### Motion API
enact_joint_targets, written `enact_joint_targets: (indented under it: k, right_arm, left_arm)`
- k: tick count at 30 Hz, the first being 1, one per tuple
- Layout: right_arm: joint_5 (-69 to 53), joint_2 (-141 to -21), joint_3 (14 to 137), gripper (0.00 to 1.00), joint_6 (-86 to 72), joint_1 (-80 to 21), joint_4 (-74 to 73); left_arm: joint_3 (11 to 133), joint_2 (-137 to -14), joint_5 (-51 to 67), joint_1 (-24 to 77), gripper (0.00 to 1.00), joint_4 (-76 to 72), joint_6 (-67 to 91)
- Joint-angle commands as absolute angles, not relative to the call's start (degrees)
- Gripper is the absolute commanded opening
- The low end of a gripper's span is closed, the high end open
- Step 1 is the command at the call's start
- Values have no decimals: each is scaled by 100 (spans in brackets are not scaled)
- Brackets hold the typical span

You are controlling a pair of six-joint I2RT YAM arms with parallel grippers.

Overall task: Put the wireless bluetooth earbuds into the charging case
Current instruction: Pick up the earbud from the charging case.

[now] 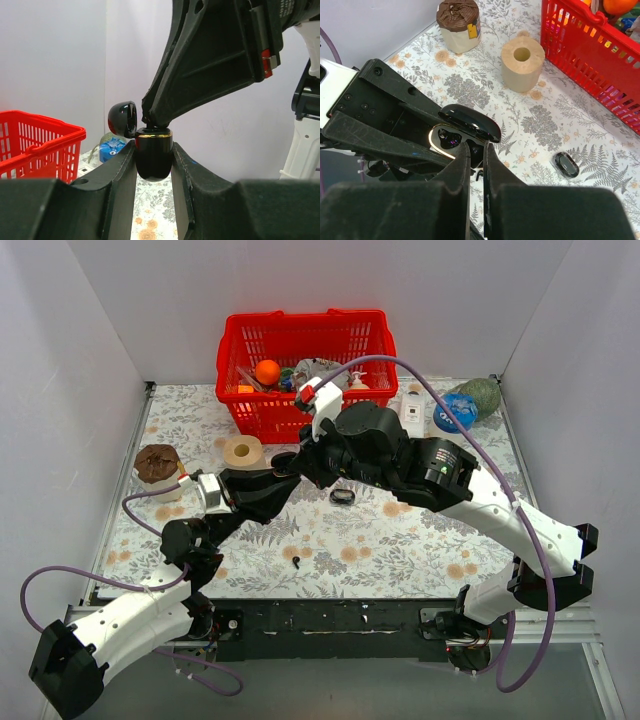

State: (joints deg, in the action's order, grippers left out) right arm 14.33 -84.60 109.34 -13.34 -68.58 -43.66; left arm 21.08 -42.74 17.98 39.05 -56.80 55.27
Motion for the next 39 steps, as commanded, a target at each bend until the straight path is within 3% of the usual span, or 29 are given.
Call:
enact_joint_targets:
  k: [1, 39]
  right_arm:
    - [1485, -8437, 11171, 1, -1327, -6838, -4368]
    - [1687, -8420, 11813, 1, -1125, -6838, -4325]
  left_arm:
    - [2311, -4201, 1811, 3894, 0, -5739, 5467]
    - [2232, -4254, 1863, 3894, 0, -5730, 5484]
